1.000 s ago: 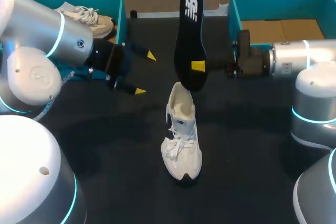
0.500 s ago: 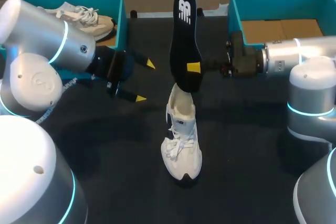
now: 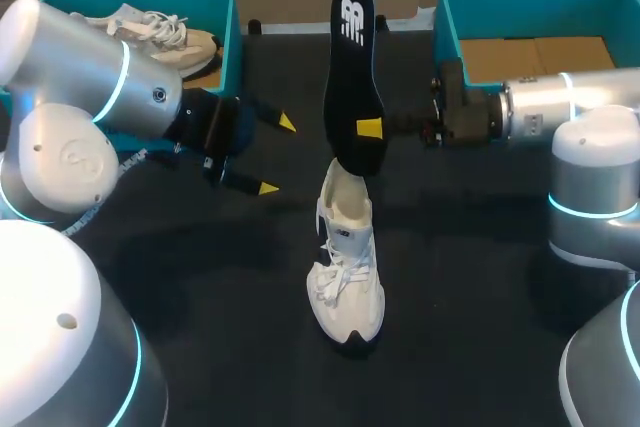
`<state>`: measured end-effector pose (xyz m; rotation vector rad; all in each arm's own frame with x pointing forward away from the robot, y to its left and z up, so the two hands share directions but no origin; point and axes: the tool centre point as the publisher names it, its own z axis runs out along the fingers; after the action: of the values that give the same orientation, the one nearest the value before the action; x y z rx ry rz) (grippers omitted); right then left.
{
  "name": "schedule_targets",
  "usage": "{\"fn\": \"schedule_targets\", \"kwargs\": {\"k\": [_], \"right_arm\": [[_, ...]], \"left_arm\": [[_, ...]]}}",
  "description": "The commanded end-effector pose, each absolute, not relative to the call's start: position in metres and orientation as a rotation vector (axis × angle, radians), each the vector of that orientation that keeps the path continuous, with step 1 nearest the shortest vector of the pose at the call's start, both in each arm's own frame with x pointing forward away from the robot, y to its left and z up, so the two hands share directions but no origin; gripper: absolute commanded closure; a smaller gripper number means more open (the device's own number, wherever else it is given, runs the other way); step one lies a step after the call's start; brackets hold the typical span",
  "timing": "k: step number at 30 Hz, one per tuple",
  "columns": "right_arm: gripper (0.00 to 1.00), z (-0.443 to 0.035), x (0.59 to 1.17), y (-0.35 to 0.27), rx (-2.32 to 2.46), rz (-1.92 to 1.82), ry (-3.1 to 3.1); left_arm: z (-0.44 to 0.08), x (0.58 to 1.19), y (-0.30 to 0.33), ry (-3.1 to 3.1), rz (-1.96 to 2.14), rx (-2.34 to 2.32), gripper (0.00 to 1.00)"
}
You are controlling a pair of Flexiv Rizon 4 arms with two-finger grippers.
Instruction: Take the shoe out of the shoebox, open the shoe tongue, remove and reinsert the insole, then place the shoe into the shoebox
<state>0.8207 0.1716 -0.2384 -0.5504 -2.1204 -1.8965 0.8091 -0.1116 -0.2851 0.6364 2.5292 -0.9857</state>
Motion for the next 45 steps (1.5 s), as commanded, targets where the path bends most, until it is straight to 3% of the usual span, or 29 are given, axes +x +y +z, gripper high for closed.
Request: {"fn": "schedule_targets", "kwargs": {"k": [1,18,45], "right_arm": [[1.0,-0.239,0.821,0.174,-0.552,-1.895,-2.123],[1.0,-0.248,0.829,0.171,-0.45,-1.927,-2.167],[1.0,-0.269,0.837,0.183,-0.436,-1.916,-2.166]], "left_arm": [[-0.284,0.808,-0.112,2.533,-0.98,0.636,0.0],[-0.327,0.796,-0.121,2.702,-1.084,0.379,0.0],[-0.339,0.793,-0.146,2.804,-1.017,0.187,0.0]]}}
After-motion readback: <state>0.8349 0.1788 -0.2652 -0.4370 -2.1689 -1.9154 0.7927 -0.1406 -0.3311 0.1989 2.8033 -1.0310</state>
